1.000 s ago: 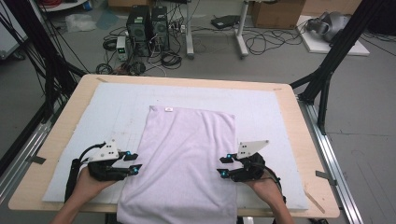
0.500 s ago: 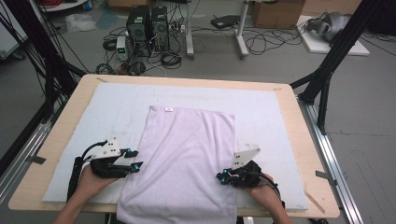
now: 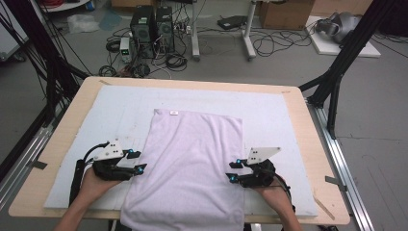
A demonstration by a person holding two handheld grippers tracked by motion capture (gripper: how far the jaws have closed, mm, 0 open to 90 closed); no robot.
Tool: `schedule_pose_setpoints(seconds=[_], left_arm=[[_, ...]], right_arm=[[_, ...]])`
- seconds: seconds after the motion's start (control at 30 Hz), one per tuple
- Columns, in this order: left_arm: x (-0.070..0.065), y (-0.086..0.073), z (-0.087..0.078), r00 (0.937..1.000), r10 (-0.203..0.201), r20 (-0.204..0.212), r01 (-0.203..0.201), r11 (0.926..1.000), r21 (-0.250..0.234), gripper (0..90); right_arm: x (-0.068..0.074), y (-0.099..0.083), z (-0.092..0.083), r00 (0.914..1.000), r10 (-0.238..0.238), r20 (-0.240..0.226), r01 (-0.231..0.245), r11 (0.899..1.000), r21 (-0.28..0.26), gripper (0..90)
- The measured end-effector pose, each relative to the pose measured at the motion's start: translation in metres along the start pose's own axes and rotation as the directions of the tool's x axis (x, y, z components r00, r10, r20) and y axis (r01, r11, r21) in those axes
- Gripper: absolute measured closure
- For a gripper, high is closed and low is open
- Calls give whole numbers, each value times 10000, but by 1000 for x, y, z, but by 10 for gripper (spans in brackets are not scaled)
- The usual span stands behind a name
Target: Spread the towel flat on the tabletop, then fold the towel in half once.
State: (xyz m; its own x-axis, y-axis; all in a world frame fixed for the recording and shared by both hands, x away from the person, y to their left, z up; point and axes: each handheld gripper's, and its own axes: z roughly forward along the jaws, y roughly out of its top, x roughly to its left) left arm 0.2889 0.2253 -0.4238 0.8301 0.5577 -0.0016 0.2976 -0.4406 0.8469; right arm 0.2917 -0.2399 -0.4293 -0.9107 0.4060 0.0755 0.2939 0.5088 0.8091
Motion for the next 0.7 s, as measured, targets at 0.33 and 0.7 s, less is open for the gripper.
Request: schedule_pose_setpoints(seconds=[0.33, 0.7], left_arm=[[3, 1, 0, 10000, -55, -58, 54, 9999, -99, 436], [4, 1, 0, 10000, -13, 2, 13, 10000, -70, 431]], right_arm=[[-4, 0, -3, 9986, 194, 487, -185, 9997, -184, 421], [-4, 0, -3, 9988, 108, 469, -101, 9998, -168, 387]])
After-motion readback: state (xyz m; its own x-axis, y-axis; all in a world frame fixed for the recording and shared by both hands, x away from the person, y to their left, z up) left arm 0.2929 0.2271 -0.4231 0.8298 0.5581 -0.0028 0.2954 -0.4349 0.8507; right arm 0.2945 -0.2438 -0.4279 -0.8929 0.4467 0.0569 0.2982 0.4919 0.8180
